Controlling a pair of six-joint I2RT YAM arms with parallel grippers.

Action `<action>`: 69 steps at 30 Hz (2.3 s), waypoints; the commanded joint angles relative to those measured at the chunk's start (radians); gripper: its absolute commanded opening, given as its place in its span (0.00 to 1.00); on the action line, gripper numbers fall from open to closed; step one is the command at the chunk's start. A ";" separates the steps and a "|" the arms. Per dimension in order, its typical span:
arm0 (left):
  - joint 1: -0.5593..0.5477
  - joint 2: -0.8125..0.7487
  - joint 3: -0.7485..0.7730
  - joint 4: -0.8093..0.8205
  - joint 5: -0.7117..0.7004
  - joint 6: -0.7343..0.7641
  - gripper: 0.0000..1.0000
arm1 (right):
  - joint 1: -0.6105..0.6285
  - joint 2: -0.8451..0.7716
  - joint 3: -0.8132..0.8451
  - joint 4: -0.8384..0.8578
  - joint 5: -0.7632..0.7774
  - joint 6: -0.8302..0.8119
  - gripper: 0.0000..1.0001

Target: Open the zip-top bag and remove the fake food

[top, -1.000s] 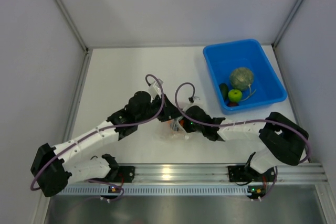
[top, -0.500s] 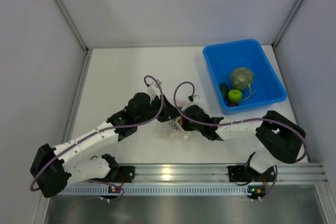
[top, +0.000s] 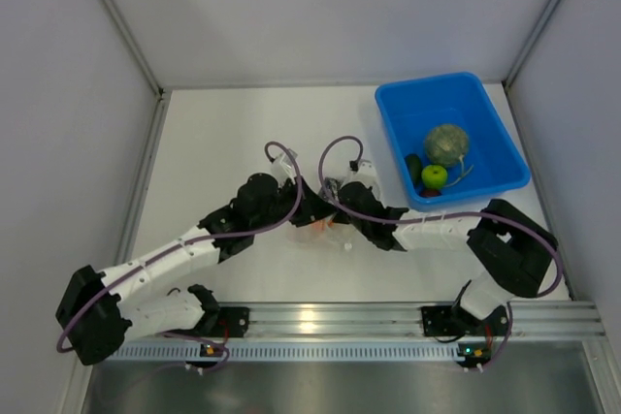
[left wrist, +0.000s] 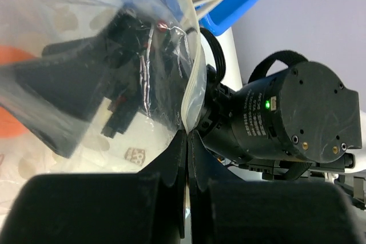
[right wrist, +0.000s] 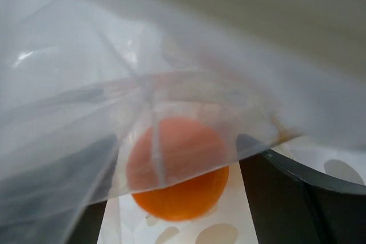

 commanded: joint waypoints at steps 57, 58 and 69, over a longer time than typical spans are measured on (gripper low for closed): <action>-0.008 0.144 0.108 -0.009 0.078 0.107 0.00 | -0.013 -0.120 -0.172 0.037 -0.323 0.057 0.95; -0.008 0.144 0.106 -0.009 0.076 0.107 0.00 | -0.014 -0.113 -0.169 0.042 -0.319 0.059 0.95; -0.008 0.106 0.060 -0.006 0.076 0.110 0.00 | -0.014 -0.022 -0.060 0.087 -0.246 0.065 0.92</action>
